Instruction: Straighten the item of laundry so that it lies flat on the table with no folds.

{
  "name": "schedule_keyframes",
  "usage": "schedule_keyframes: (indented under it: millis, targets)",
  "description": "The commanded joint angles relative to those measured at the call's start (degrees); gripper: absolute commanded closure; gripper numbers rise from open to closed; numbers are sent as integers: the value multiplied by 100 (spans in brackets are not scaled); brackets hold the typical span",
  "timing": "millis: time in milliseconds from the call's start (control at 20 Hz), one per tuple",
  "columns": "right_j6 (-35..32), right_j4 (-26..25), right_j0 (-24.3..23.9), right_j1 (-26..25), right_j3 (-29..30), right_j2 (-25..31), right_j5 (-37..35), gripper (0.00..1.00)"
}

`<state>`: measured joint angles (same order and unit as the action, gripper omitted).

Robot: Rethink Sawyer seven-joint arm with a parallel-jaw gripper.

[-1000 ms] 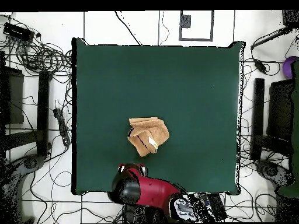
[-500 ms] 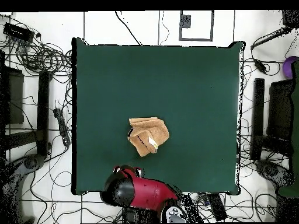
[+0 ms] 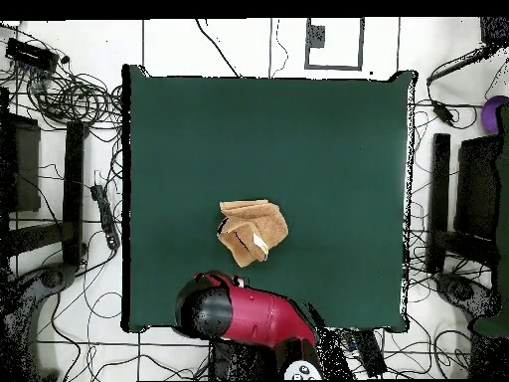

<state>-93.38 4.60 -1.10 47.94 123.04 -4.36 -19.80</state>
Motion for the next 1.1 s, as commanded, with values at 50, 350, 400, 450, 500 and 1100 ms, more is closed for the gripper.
schedule_keyframes:
  millis: [50, 350, 400, 450, 500, 1100]
  targets:
    - [-1526, 647, 126, 33, -545, 297, 29, 0]
    - [-2083, 1325, 460, -654, -798, 312, 638, 0]
    - [-2175, 1442, 534, -763, -841, 270, 681, 0]
    - [-2241, 1555, 573, -909, -864, 250, 722, 0]
    - [-2241, 1611, 571, -1091, -855, 256, 878, 0]
    - [-2624, 1863, 359, -2287, -579, 528, 2745, 0]
